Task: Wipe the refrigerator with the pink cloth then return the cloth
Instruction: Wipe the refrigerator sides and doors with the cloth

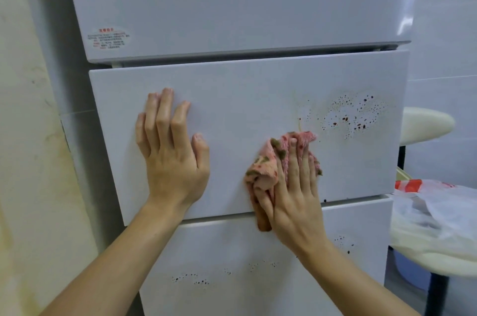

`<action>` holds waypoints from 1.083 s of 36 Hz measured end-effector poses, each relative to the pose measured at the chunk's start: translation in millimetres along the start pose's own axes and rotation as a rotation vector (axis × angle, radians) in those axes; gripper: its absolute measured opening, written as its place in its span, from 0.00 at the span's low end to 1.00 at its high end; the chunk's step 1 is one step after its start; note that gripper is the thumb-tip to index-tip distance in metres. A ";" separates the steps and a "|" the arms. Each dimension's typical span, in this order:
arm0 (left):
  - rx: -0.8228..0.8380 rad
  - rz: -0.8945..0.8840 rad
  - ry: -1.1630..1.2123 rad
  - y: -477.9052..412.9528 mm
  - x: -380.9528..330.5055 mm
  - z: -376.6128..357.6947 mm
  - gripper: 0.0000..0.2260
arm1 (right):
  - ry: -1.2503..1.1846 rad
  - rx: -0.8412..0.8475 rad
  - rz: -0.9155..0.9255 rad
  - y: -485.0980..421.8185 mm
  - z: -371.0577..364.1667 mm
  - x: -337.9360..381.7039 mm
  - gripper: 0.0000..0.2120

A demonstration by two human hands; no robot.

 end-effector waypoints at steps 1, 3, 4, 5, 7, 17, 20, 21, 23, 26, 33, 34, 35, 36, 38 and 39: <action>-0.003 -0.004 -0.001 0.1 0.1 -0.1 0.23 | 0.002 0.019 -0.006 0.0 0.7 -2.8 0.35; -0.005 -0.004 0.000 0.6 0.4 -0.6 0.23 | -0.002 0.030 -0.033 -7.8 1.3 -4.8 0.36; -0.005 0.000 0.003 0.9 0.5 -0.7 0.24 | -0.007 0.017 -0.050 -15.3 1.9 -4.4 0.36; -0.007 0.006 0.006 1.0 0.5 -0.5 0.24 | -0.011 -0.009 -0.066 -25.1 2.8 -3.4 0.37; -0.012 0.025 0.015 1.0 0.3 0.0 0.24 | -0.026 -0.094 -0.116 -52.6 4.8 0.7 0.37; -0.015 0.053 0.046 1.6 -5.7 -0.3 0.24 | -0.041 -0.161 -0.165 -70.5 1.5 12.0 0.30; -0.031 0.084 0.066 2.1 -6.8 -0.3 0.26 | -0.042 -0.080 -0.103 -34.3 -0.9 2.6 0.30; -0.031 0.085 0.066 2.8 -7.0 -0.4 0.26 | -0.035 -0.051 -0.084 -22.6 -0.6 -2.6 0.31; -0.014 0.069 0.050 4.7 -7.9 -0.8 0.27 | -0.013 -0.004 -0.029 -4.8 3.1 -15.3 0.32; 0.016 0.046 0.013 5.2 -9.4 -0.6 0.26 | 0.006 0.033 0.058 1.3 12.2 -30.7 0.32; 0.031 0.050 -0.004 4.9 -12.6 -0.9 0.26 | -0.013 -0.116 -0.050 -63.8 33.1 -48.1 0.29; 0.028 0.051 -0.007 5.1 -13.2 -1.3 0.26 | -0.015 -0.149 -0.070 -78.9 36.5 -50.8 0.29; 0.024 0.051 -0.009 5.2 -14.0 -1.7 0.26 | -0.017 -0.178 -0.085 -91.8 39.7 -52.9 0.29; 0.020 0.054 -0.009 5.2 -14.5 -1.9 0.26 | -0.020 -0.199 -0.095 -101.6 42.1 -53.9 0.29; 0.013 0.067 -0.002 5.5 -16.0 -2.7 0.26 | -0.022 -0.221 -0.107 -108.3 43.3 -54.6 0.30; 0.009 0.075 0.000 5.7 -16.8 -2.7 0.26 | -0.021 -0.224 -0.107 -105.7 42.8 -54.2 0.30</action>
Point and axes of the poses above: each hand's wrist, its own y-axis away from the middle knuckle, its own z-axis out of the back of the hand, x = y × z, the point moved 5 cm from there along -y, towards the middle knuckle, and after that the axes turned 14 degrees about -y, right-handed, at the moved point
